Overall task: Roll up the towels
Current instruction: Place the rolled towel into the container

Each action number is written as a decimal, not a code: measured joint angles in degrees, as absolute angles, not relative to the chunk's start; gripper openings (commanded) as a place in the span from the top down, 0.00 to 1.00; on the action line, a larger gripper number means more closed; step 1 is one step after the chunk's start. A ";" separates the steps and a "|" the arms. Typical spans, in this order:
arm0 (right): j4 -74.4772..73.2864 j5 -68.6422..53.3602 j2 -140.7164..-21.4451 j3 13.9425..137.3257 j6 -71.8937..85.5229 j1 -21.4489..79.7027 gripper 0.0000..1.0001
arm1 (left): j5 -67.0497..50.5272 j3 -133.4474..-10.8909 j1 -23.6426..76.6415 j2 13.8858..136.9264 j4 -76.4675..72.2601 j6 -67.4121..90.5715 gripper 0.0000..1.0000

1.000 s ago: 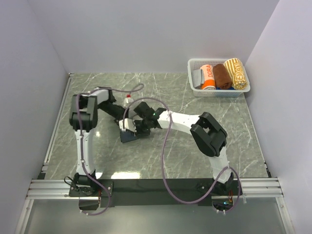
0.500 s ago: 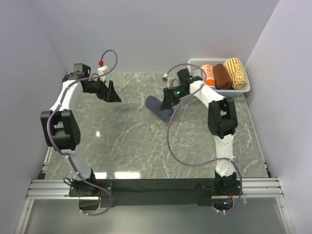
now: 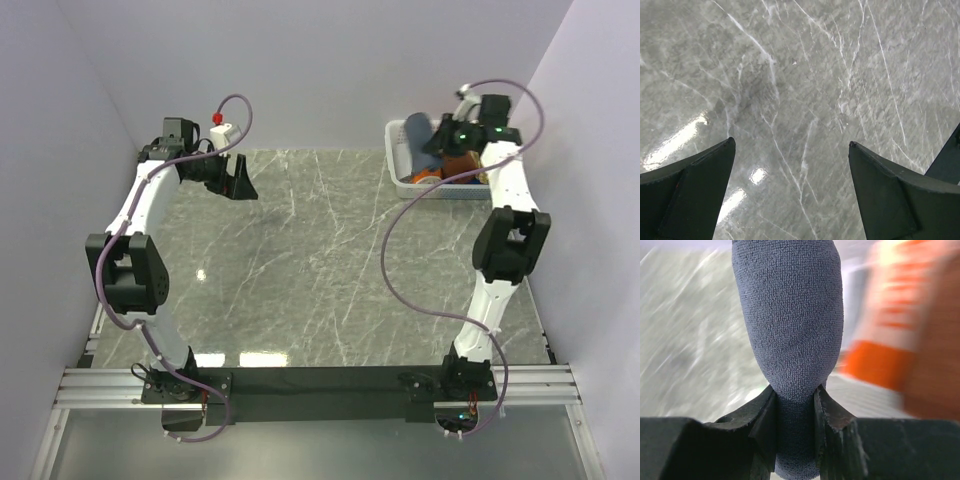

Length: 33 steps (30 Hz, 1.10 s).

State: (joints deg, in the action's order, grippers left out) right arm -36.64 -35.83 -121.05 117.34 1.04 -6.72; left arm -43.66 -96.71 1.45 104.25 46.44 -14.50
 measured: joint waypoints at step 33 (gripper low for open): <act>-32.27 -24.29 -131.50 119.63 6.15 -1.89 0.76 | -36.99 -94.94 1.32 102.91 47.33 -13.56 0.01</act>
